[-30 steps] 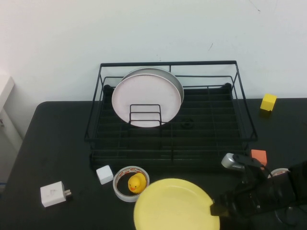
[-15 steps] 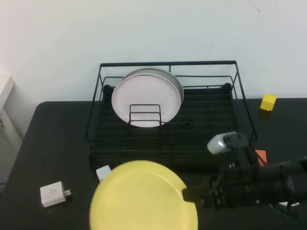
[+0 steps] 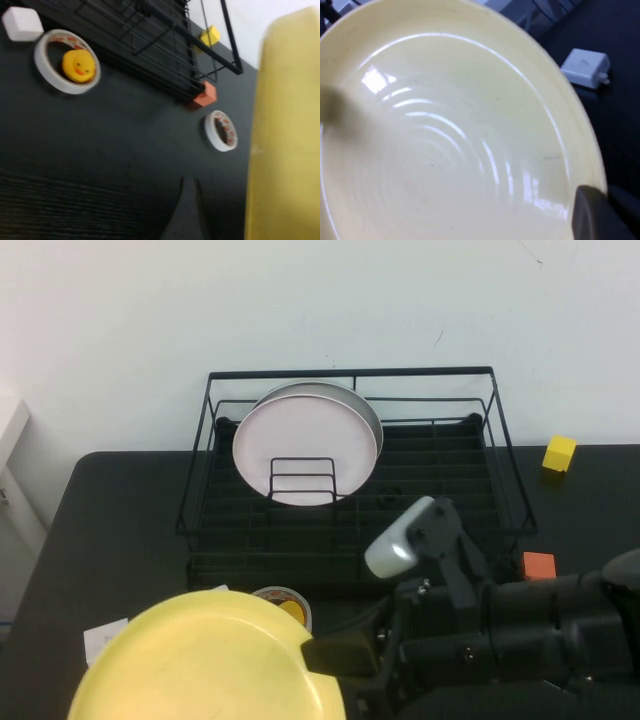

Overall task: Place plate on rack
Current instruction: Hand over the plate, then place the plate on the rack

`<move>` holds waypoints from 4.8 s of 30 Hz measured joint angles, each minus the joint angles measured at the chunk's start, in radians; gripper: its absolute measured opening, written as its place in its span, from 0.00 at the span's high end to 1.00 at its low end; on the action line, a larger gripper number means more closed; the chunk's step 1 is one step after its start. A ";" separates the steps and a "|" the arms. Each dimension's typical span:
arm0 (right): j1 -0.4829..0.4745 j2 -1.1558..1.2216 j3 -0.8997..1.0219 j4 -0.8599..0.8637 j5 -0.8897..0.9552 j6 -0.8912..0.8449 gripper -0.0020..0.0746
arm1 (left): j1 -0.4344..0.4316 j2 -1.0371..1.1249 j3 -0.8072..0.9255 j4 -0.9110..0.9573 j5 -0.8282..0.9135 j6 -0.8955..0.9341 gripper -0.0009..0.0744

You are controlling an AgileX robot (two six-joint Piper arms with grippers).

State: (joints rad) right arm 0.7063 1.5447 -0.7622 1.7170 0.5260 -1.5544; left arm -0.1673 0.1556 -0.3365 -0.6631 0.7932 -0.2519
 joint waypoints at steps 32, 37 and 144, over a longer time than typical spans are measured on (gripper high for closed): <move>-0.040 -0.002 -0.083 -0.013 0.358 -0.074 0.37 | 0.000 0.011 -0.104 0.048 0.034 0.318 0.92; -0.148 -0.002 -0.157 -0.014 0.563 -0.030 0.37 | 0.000 0.042 -0.182 0.163 0.038 0.351 0.92; -0.279 -0.576 -0.169 -1.365 0.704 0.870 0.97 | -0.189 1.642 -0.682 0.973 -1.365 0.980 0.93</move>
State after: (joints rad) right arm 0.4268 0.9688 -0.9307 0.3518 1.2303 -0.6840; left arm -0.3567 1.7981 -1.0182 0.3102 -0.5721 0.7279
